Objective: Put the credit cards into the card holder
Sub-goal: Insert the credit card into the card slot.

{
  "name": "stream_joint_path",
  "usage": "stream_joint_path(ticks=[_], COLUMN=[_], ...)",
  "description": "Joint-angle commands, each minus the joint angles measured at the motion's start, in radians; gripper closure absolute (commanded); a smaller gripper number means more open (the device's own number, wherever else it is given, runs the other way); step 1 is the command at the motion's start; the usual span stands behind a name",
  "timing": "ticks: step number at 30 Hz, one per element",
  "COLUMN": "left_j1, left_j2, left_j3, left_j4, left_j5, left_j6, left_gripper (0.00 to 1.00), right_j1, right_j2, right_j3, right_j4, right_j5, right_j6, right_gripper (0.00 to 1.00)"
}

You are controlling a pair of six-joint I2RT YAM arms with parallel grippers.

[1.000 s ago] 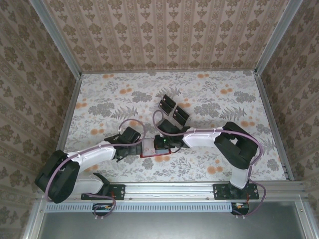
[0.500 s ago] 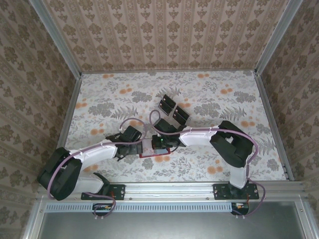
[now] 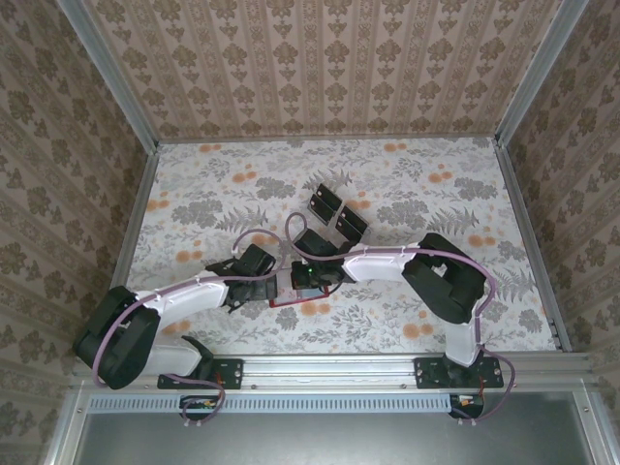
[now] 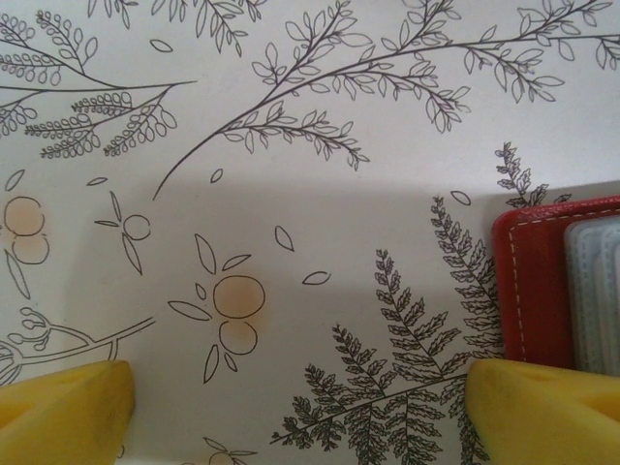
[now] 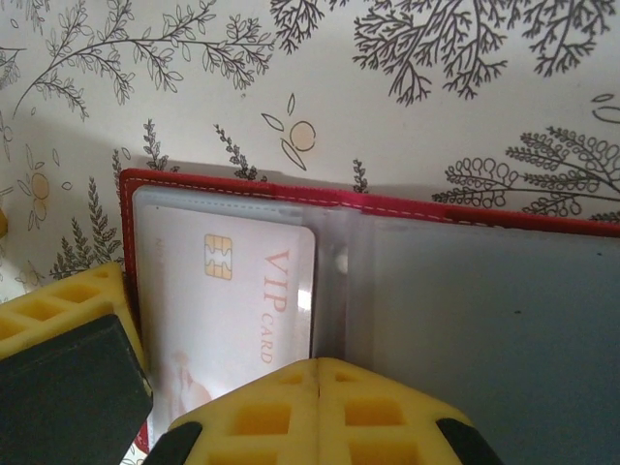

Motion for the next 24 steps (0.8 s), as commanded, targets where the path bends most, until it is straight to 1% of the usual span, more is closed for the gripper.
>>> stream_joint_path(ticks=[1, 3, 5, 10, 13, 18, 24], left_j1=[0.008, 0.008, 0.011, 0.029, 0.046, 0.068, 0.103], left_j2=[0.048, 0.031, 0.005, -0.053, -0.084, -0.119, -0.158], left_j3=[-0.016, -0.006, 0.006, 0.039, 0.048, 0.055, 0.071], left_j4=[0.096, 0.077, 0.051, -0.019, -0.046, -0.074, -0.09], left_j5=[0.074, 0.071, 0.064, 0.056, 0.057, 0.057, 0.073], left_j6=[0.032, 0.034, 0.033, 0.038, 0.038, 0.043, 0.058], left_gripper=[0.0, 0.0, 0.0, 0.0, 0.0, 0.0, 0.0], right_j1=[0.032, 0.032, 0.031, 0.021, 0.017, 0.004, -0.008], right_j2=[0.031, 0.021, -0.001, -0.078, -0.127, -0.159, -0.127], right_j3=[0.028, 0.023, 0.018, 0.007, 0.003, -0.03, -0.115], right_j4=[0.018, 0.016, 0.011, 0.0, -0.025, -0.053, 0.009], right_j5=[-0.046, -0.043, -0.037, -0.026, -0.009, 0.029, 0.04], right_j6=[0.001, 0.001, -0.001, -0.015, -0.036, -0.063, -0.042], right_gripper=[0.98, 0.98, 0.94, 0.81, 0.77, 0.77, 0.8])
